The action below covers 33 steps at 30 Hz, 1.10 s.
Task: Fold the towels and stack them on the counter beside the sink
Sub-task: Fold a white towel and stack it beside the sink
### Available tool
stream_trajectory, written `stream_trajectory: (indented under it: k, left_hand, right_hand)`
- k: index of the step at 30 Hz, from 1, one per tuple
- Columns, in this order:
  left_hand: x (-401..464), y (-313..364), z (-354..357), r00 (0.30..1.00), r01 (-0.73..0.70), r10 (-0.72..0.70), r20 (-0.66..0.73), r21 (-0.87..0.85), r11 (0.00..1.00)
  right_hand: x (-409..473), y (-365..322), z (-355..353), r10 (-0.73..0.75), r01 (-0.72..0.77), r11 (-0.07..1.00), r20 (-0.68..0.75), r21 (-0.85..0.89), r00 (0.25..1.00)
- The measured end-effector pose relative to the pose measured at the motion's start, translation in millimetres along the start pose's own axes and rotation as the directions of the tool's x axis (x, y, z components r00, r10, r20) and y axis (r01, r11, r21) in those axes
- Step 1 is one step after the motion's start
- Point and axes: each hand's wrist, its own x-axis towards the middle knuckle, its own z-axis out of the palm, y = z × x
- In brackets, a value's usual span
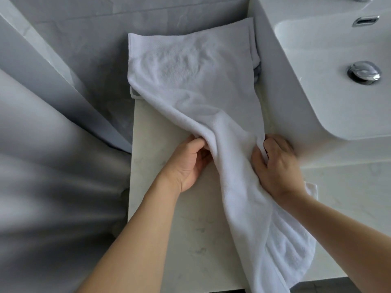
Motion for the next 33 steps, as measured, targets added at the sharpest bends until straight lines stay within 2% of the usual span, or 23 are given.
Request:
stream_trajectory:
  k: [4, 7, 8, 10, 11, 12, 13, 14, 15, 16, 18, 21, 24, 27, 28, 29, 31, 33]
  left_hand:
    - [-16.3, -14.8, -5.7, 0.985, -0.073, 0.087, -0.152, 0.100, 0.992]
    - [-33.7, -18.1, -7.5, 0.944, -0.066, 0.166, -0.286, 0.329, 0.942]
    - [-39.6, -15.9, -6.4, 0.921, -0.033, 0.202, -0.332, 0.450, 0.892]
    - [-50.1, -4.1, -7.9, 0.862, 0.029, 0.331, -0.383, 0.689, 0.724]
    - [-55.7, 5.0, -11.1, 0.823, 0.058, 0.397, -0.406, 0.755, 0.653]
    - [-61.4, 15.8, -17.4, 0.773, 0.079, 0.454, -0.443, 0.777, 0.624]
    - [-68.8, 29.0, -27.0, 0.722, 0.093, 0.464, -0.513, 0.736, 0.670]
    - [-78.1, 41.7, -38.0, 0.705, 0.073, 0.405, -0.582, 0.628, 0.775]
    - [-88.0, 51.4, -49.6, 0.727, 0.037, 0.310, -0.613, 0.485, 0.873]
    - [-99.1, 57.0, -59.9, 0.784, 0.022, 0.203, -0.586, 0.352, 0.936]
    - [-117.7, 52.2, -72.1, 0.894, 0.051, 0.055, -0.444, 0.224, 0.973]
    - [-137.2, 19.2, -72.2, 0.944, 0.086, -0.049, -0.326, 0.099, 0.991]
    - [-150.4, -11.4, -71.5, 0.971, 0.041, -0.030, -0.238, 0.044, 0.998]
    - [-156.8, -26.3, -63.1, 0.982, -0.022, 0.071, -0.175, 0.267, 0.963]
    - [-157.6, -29.2, -59.2, 0.978, -0.025, 0.093, -0.185, 0.341, 0.940]
    - [-157.7, -31.6, -56.4, 0.973, -0.022, 0.110, -0.205, 0.390, 0.921]
    - [-159.1, -29.8, -49.2, 0.955, -0.055, 0.168, -0.244, 0.410, 0.910]
    - [-165.2, -21.6, -48.0, 0.908, -0.156, 0.260, -0.327, 0.311, 0.937]
  right_hand:
    - [0.4, 1.2, 1.4, -0.011, 0.011, 1.000, -0.004, -0.002, 1.000]
    - [-0.2, -0.2, 0.3, -0.028, 0.030, 0.998, 0.029, -0.049, 0.999]
    - [-0.1, -0.9, -0.8, -0.027, 0.030, 0.998, 0.056, -0.056, 0.998]
    - [1.9, -4.8, -3.4, 0.019, -0.014, 0.999, 0.117, -0.049, 0.993]
    - [4.5, -7.3, -4.6, 0.046, -0.039, 0.998, 0.125, -0.055, 0.991]
    - [8.2, -10.0, -5.5, 0.065, -0.054, 0.995, 0.125, -0.085, 0.990]
    - [13.1, -12.6, -6.2, 0.080, -0.059, 0.988, 0.142, -0.144, 0.987]
    - [18.4, -15.3, -7.3, 0.100, -0.059, 0.975, 0.183, -0.216, 0.978]
    - [23.7, -17.7, -9.1, 0.128, -0.061, 0.959, 0.229, -0.276, 0.965]
    - [28.6, -19.8, -11.7, 0.165, -0.075, 0.946, 0.268, -0.317, 0.949]
    - [33.8, -23.7, -18.6, 0.241, -0.139, 0.936, 0.301, -0.324, 0.923]
    - [16.2, -32.6, -30.4, 0.387, -0.340, 0.918, 0.272, -0.203, 0.881]
    - [-30.9, -44.2, -40.6, 0.611, -0.663, 0.748, 0.353, 0.036, 0.709]
    - [-69.1, -63.2, -48.5, 0.569, -0.802, 0.564, 0.612, 0.195, 0.549]
    - [-75.8, -68.1, -48.4, 0.533, -0.829, 0.500, 0.665, 0.251, 0.523]
    - [-79.5, -72.1, -49.0, 0.500, -0.841, 0.440, 0.692, 0.314, 0.520]
    - [-78.1, -74.2, -51.9, 0.464, -0.826, 0.303, 0.683, 0.476, 0.564]
    - [-71.3, -68.7, -59.7, 0.553, -0.771, 0.181, 0.585, 0.610, 0.593]
